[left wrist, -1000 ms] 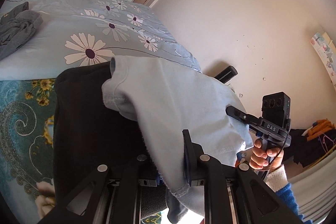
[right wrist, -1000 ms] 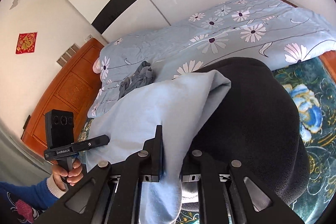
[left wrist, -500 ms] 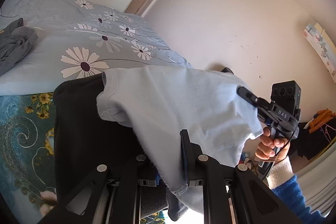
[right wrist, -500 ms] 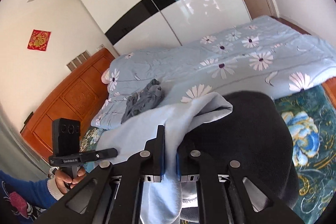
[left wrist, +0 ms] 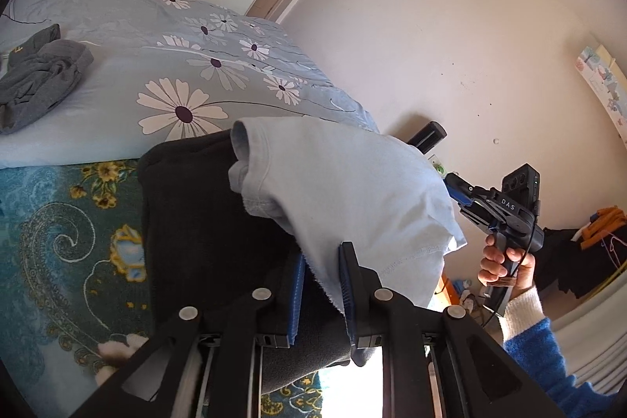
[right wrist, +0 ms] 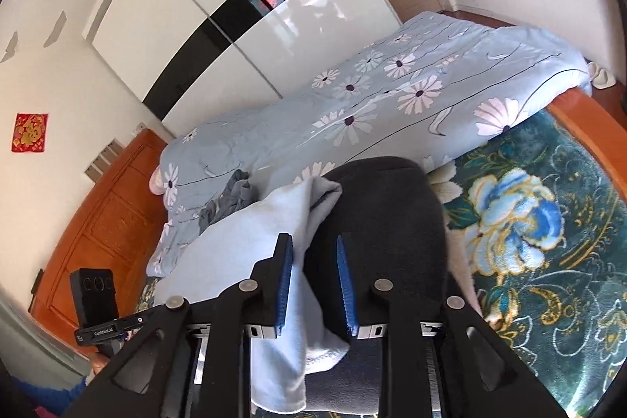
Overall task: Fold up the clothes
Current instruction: 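Lower the folded shirt onto the black fleece stack with both grippers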
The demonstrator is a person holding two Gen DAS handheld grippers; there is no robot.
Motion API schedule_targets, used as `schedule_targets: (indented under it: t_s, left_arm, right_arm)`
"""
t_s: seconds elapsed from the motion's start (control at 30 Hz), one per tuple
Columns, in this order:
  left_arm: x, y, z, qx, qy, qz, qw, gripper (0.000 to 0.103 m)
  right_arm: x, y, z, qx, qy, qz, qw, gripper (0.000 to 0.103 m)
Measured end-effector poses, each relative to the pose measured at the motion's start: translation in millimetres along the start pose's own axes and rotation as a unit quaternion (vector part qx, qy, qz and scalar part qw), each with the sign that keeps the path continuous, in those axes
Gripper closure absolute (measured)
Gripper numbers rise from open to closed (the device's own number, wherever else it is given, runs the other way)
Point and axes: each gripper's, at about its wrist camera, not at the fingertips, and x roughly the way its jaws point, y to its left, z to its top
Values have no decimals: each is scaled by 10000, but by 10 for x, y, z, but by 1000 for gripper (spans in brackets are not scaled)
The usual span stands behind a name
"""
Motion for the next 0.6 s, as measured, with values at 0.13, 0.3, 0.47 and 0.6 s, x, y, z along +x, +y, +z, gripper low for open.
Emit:
schedule_targets:
  t_s: [0.13,0.3,0.47,0.6]
  left_arm:
    - [-181,-47,197,144,-385,455,9981,77]
    - [118,-604,338,1287,-190,784,9884,71]
    - [458,-628,247,1466,206,990,9840,66]
    - [593,-524,163,1370,335,1017,9848,66]
  right_arm:
    - [-177,259,124,-308,-396,-543,9973,77]
    - [198,920,108,-1261,-182,-892,9878,72]
    - [668,1163,-92,-1895,372,-1183,9740,72]
    - [814,979,-212,-1631,452,-1215,9781,72]
